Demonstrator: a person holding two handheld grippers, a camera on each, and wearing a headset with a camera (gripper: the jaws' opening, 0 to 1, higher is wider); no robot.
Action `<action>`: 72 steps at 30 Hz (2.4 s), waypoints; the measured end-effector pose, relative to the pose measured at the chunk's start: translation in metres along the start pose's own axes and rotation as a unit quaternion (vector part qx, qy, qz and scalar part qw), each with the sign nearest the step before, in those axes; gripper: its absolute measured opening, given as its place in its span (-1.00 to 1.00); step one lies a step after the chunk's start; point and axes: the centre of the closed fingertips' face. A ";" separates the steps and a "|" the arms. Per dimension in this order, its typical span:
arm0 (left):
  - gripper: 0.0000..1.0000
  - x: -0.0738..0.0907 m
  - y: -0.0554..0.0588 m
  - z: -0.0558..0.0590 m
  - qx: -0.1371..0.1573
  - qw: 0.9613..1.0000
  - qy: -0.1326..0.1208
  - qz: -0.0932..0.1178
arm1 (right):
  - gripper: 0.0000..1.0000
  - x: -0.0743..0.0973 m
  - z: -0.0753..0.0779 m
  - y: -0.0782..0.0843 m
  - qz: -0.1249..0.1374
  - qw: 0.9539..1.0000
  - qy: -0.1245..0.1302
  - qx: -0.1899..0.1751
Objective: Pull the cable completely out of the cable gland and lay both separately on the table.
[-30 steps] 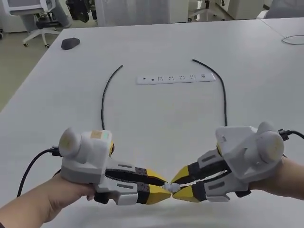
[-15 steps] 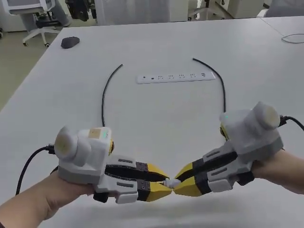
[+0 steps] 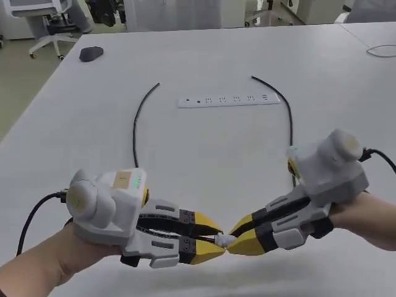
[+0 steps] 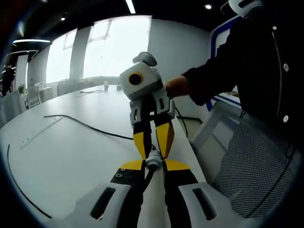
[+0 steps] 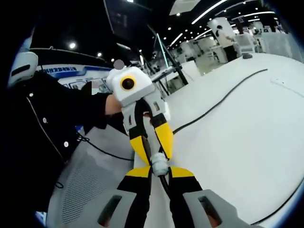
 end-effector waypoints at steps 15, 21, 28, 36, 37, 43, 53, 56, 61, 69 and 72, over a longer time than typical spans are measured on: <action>-0.70 0.000 0.012 -0.011 0.090 0.996 -0.018 0.000 | -0.85 -0.009 0.008 0.004 -0.022 0.960 0.117 0.252; -0.70 0.003 0.008 -0.016 0.121 0.992 -0.027 0.030 | -0.85 -0.005 0.011 -0.002 -0.007 0.937 0.141 0.318; -0.70 0.004 0.006 -0.015 0.116 0.992 -0.024 0.034 | -0.84 -0.003 0.010 -0.004 -0.006 0.933 0.145 0.329; -0.70 0.005 0.005 -0.011 0.036 0.999 -0.029 0.001 | -0.63 0.009 0.012 -0.028 0.049 0.979 0.106 0.166; -0.70 0.004 0.004 -0.009 0.035 0.999 -0.027 0.001 | -0.60 0.011 0.013 -0.029 0.052 0.984 0.098 0.139; -0.70 0.006 -0.001 -0.007 0.019 0.999 -0.033 0.005 | -0.65 0.015 0.010 -0.029 0.047 0.998 0.039 0.015; -0.70 0.008 -0.010 -0.007 -0.007 0.999 -0.037 0.008 | -0.73 0.001 0.005 -0.014 0.012 1.000 0.017 -0.022; -0.70 0.009 -0.008 -0.007 -0.010 0.999 -0.038 0.002 | -0.80 0.000 0.002 -0.014 0.008 1.000 0.014 -0.020; -0.69 0.008 -0.007 -0.007 -0.007 0.999 -0.036 0.001 | -0.82 0.000 -0.001 -0.012 0.006 1.000 0.023 0.006; -0.69 0.008 -0.006 -0.009 0.021 0.999 -0.032 0.006 | -0.84 0.001 0.004 -0.011 0.011 0.987 0.075 0.141; -0.70 0.007 -0.005 -0.009 0.033 0.999 -0.031 0.007 | -0.84 0.000 0.004 -0.010 0.006 0.978 0.093 0.189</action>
Point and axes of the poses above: the centre of the closed fingertips' face, and the gripper's own axes: x roughly backward along the fingers, z roughly to its right, y roughly out of its underside, and after that the axes turned 8 degrees about y, right-handed
